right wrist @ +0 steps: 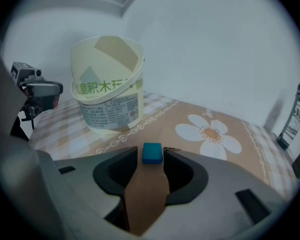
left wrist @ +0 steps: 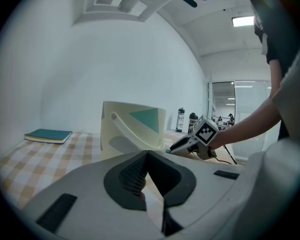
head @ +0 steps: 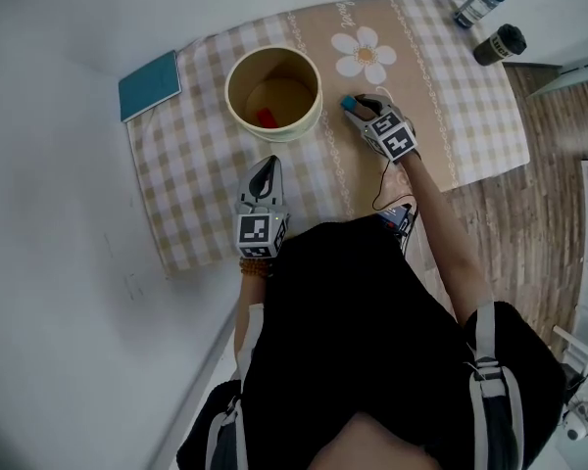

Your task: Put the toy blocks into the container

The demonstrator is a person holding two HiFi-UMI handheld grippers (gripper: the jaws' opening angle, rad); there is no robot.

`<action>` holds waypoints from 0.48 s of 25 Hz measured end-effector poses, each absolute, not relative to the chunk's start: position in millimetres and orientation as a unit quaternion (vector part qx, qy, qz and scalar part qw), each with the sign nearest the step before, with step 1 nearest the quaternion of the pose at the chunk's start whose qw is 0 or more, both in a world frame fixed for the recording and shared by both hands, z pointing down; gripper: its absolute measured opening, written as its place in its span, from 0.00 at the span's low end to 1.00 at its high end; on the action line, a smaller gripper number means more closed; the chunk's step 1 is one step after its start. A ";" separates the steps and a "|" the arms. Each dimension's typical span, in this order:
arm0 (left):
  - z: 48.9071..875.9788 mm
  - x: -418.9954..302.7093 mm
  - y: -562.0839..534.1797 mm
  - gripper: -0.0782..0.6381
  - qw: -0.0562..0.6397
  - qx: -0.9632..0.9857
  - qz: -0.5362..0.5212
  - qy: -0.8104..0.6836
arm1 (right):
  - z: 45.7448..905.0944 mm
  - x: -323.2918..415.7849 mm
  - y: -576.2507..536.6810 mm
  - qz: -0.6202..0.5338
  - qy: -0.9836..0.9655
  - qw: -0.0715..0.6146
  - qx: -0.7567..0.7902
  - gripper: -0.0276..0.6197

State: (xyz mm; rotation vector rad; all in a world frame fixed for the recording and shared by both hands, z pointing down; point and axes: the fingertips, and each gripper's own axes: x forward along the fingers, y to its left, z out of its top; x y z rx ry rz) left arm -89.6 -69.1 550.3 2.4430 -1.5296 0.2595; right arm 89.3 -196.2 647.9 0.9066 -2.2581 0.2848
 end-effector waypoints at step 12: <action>549.5 -90.5 -68.3 0.10 0.124 0.838 0.087 -0.525 | 647.8 89.1 -191.0 0.112 -0.864 0.344 0.350 0.26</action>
